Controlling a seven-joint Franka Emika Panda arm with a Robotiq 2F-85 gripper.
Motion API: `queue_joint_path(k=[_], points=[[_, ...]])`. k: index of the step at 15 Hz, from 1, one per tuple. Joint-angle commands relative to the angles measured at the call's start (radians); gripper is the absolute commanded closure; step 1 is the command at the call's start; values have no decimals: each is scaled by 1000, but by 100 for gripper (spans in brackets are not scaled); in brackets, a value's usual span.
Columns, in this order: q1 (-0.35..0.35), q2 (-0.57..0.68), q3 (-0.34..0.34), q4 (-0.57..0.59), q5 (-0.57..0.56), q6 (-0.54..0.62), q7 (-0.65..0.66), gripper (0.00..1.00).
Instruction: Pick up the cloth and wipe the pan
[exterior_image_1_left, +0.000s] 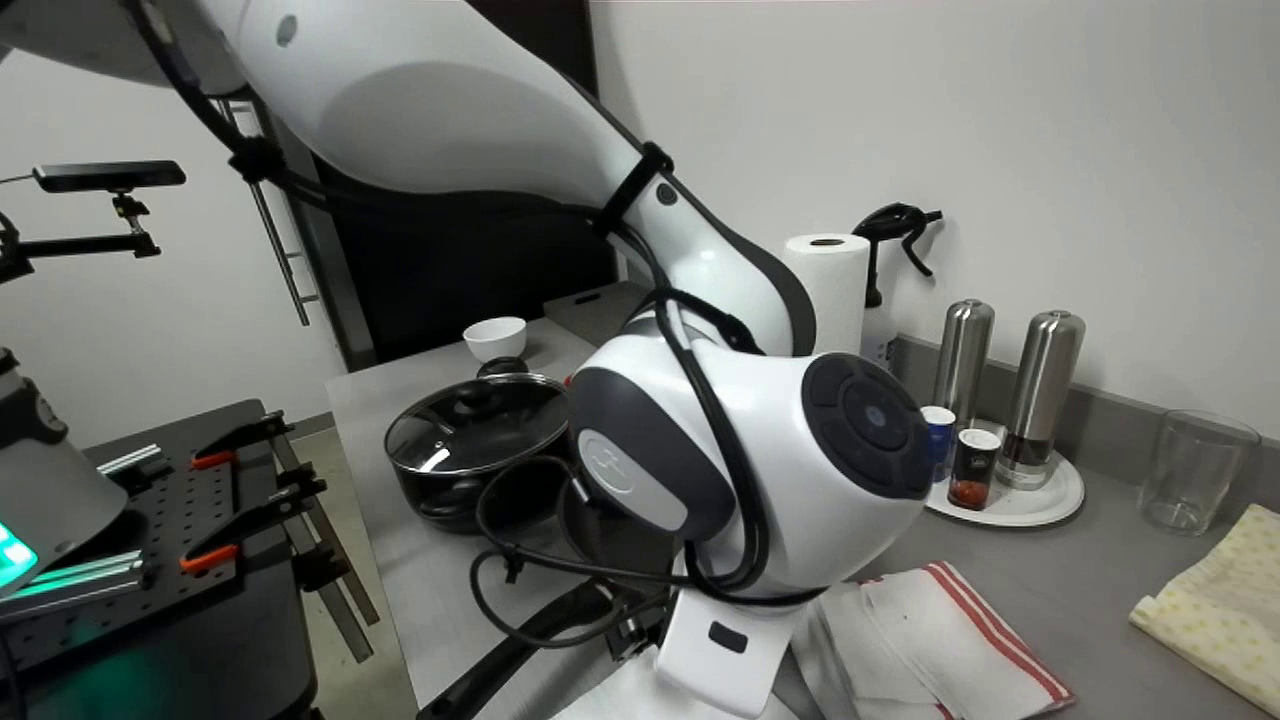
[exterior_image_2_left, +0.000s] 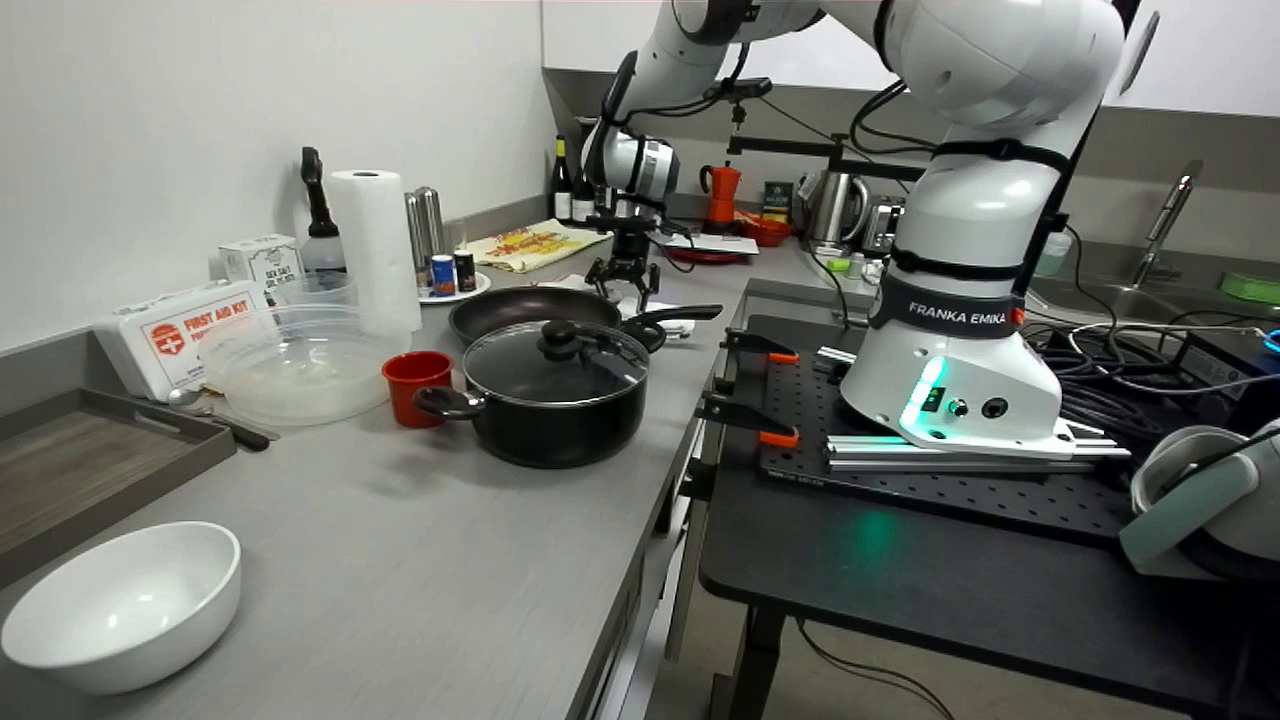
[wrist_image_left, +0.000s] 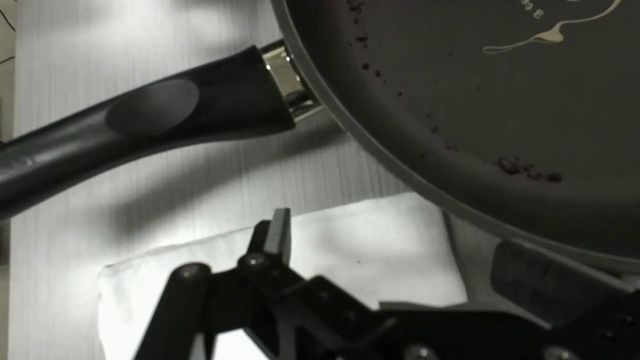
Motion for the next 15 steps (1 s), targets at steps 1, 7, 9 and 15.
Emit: queue_joint_path(k=[1, 7, 9, 15], points=[[-24, 15, -7, 4, -3, -3, 17, 0], [-58, -5, -25, -43, -9, 25, -3, 0], [-61, 3, -20, -29, -15, 24, -11, 0], [-48, -8, -11, -11, -17, 72, -36, 0]])
